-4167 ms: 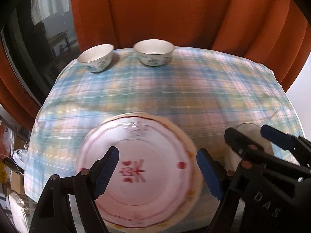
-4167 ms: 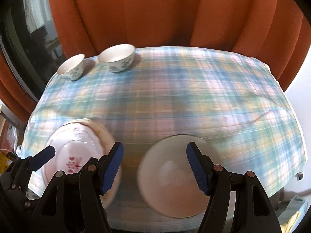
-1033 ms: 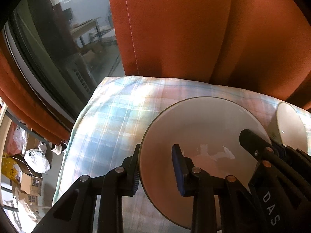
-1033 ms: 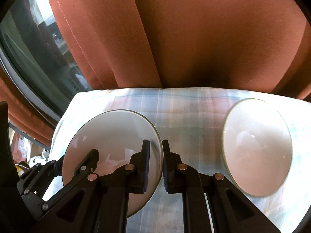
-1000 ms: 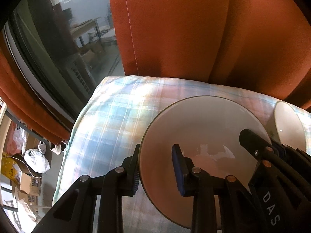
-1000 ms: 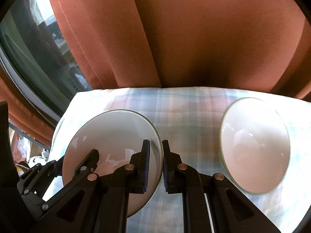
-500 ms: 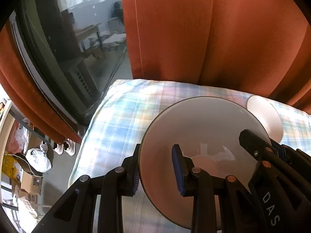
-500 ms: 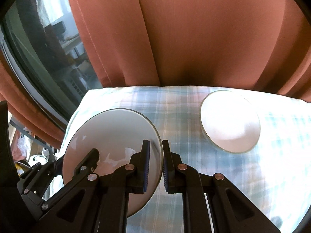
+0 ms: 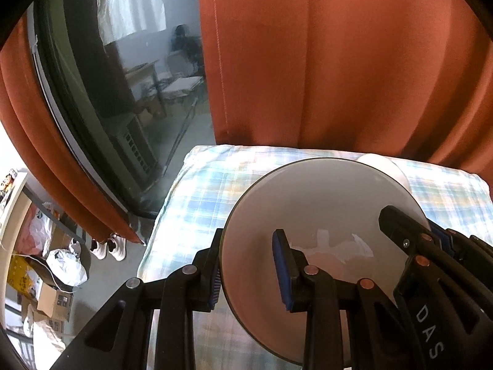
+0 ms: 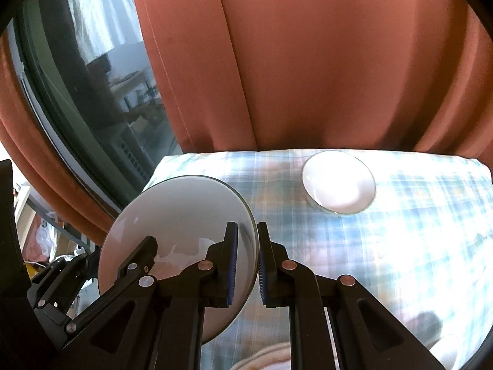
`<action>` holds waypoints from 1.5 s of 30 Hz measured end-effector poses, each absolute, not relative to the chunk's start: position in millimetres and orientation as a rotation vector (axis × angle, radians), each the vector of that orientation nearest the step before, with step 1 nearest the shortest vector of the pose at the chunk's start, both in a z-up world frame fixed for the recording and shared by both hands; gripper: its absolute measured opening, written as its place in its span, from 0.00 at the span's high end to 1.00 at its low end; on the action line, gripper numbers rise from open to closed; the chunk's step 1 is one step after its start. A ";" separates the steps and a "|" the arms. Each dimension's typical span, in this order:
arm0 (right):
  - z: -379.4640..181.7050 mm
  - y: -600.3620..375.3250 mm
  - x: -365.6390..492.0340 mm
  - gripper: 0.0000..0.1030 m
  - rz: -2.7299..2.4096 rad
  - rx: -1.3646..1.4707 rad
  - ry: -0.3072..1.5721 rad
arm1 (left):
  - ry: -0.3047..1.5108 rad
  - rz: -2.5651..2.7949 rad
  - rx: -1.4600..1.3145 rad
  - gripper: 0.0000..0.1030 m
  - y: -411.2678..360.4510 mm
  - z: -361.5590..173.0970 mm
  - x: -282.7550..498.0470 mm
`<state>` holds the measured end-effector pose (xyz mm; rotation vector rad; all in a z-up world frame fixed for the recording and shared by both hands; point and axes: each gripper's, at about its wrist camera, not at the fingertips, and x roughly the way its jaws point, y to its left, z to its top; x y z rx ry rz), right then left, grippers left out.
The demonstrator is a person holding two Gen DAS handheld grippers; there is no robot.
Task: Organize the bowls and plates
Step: 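Carry the second white bowl with the right tool toward the first bowl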
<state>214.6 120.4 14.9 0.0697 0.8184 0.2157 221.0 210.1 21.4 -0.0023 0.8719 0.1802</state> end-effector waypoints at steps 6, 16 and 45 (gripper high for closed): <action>22.4 104.9 180.7 0.85 0.175 0.071 0.812 | 0.873 0.141 -0.014 0.72 196.4 22.7 194.6; 15.8 64.7 136.6 0.85 0.181 0.094 0.810 | 0.859 0.151 0.037 0.72 152.6 20.7 155.9; -32.5 -130.5 92.2 0.85 0.193 0.082 0.888 | 0.973 0.127 0.036 0.72 -37.2 -27.5 118.6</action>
